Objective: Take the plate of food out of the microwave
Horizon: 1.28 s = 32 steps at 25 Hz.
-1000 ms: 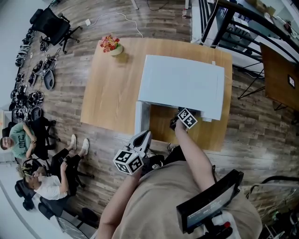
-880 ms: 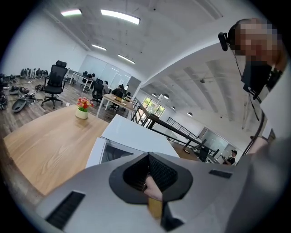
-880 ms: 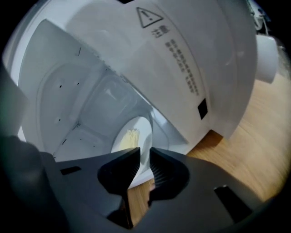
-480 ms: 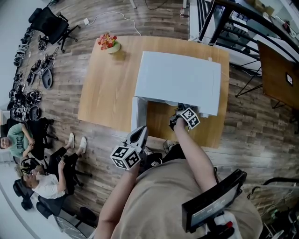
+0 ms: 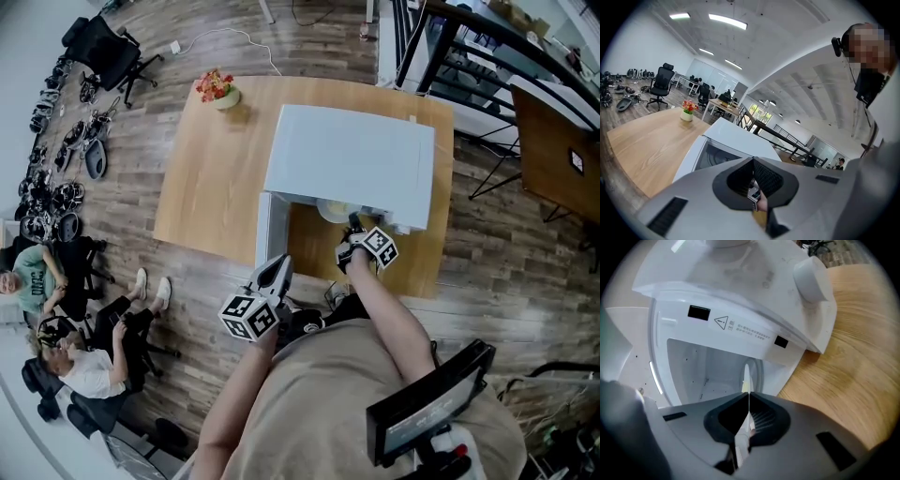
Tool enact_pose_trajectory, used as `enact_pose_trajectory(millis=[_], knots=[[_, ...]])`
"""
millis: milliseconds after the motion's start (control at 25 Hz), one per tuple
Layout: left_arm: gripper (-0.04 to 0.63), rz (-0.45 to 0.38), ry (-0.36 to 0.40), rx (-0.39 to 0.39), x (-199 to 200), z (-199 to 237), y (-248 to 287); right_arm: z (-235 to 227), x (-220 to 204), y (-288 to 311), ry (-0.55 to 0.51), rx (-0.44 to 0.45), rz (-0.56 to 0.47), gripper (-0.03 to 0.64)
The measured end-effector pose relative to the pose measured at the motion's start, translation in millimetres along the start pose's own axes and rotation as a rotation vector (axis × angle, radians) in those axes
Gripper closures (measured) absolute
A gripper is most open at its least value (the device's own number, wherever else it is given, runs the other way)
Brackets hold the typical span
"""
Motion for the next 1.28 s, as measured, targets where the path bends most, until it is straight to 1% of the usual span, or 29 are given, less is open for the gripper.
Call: enact_pose_trajectory(millis=[240, 440, 640, 800, 920, 1120, 1280], knots=[[0.591, -0.020, -0.006, -0.004, -3.7, -5.1, -6.0, 9.6, -4.1, -33.0, 0.026, 0.090, 0.057, 0.604], [0.591, -0.027, -0.033, -0.009, -10.7, -3.4, -8.1, 25.7, -7.2, -65.8, 0.001, 0.177, 0.135, 0.603], [0.591, -0.019, -0.056, -0.029, -19.8, -4.9, -3.8, 32.8, 3.5, -99.3, -0.020, 0.202, 0.199, 0.603], [0.591, -0.010, -0.062, -0.044, -25.4, -5.3, 1.0, 40.2, 11.7, -123.6, -0.015, 0.260, 0.284, 0.603], [0.591, -0.004, -0.062, -0.057, -25.9, -5.0, 2.9, 48.6, 18.5, -145.0, -0.046, 0.285, 0.341, 0.603], [0.591, -0.022, -0.065, -0.070, -16.9, -3.0, 1.8, 73.1, 32.6, -170.5, -0.145, 0.301, 0.403, 0.603], [0.591, -0.041, -0.077, -0.082, -8.9, -0.6, 1.0, 95.4, 39.1, -178.1, -0.141, 0.354, 0.421, 0.603]])
Point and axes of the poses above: the fingertips, and each gripper's own axes: y forward along the fingers, z to its left, x out of its top, the point moved 8 cm from there along -y, backward along the fingers, and after that the axes turned 12 degrees about -y, right-handed, at the moved point
